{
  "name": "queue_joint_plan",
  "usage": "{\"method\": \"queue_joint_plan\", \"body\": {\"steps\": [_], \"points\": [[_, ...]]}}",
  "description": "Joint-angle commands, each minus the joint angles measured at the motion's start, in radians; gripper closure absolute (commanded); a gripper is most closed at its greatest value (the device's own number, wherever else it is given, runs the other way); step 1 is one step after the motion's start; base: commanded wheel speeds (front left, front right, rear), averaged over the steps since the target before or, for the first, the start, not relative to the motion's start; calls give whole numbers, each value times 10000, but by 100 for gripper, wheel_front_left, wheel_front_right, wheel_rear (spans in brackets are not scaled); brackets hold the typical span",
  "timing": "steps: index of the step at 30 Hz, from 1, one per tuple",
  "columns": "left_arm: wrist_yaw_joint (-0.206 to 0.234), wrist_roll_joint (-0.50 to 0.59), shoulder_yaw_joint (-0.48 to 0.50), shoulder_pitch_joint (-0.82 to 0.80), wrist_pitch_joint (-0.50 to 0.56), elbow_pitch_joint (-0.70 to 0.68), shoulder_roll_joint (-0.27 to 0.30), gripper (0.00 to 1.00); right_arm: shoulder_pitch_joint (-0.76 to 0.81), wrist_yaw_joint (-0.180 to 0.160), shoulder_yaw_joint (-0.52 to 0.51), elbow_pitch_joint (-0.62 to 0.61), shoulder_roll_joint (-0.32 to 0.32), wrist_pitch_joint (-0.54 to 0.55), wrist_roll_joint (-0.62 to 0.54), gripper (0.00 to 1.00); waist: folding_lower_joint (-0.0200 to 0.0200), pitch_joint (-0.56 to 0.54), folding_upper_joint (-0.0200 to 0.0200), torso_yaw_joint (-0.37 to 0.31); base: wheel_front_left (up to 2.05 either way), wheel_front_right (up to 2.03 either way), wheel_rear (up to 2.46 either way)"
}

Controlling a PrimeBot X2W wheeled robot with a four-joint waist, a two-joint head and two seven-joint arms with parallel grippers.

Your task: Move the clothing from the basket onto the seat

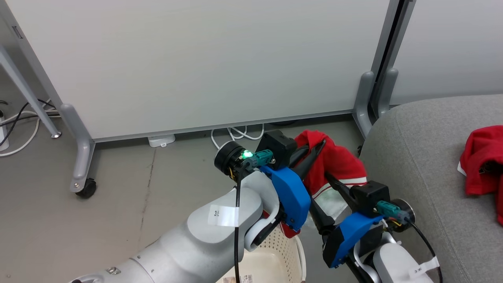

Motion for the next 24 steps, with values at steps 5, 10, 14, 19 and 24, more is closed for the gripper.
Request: {"method": "queue_joint_plan", "body": {"steps": [5,10,14,19,24], "points": [[-25,40,-45,12,37,-148,2,100,-768,3,99,1010,-16,-315,-38,0,-1,16,0,28,0,0,0],[-53,56,-50,92,55,-257,3,100,-1323,1,365,1660,-16,-578,160,0,-1,25,0,11,0,0,0],[-119,120,-52,175,130,-311,3,100,-1653,3,591,2136,-16,-820,403,100,-1,5,0,5,0,0,0],[-111,124,-50,201,125,-287,1,100,-1805,1,665,2490,-16,-1022,582,100,-1,-7,0,-12,0,0,0],[-126,111,-51,222,130,-270,1,100,-1867,1,648,2713,-16,-1171,668,100,-1,-23,0,-27,0,0,0]]}}
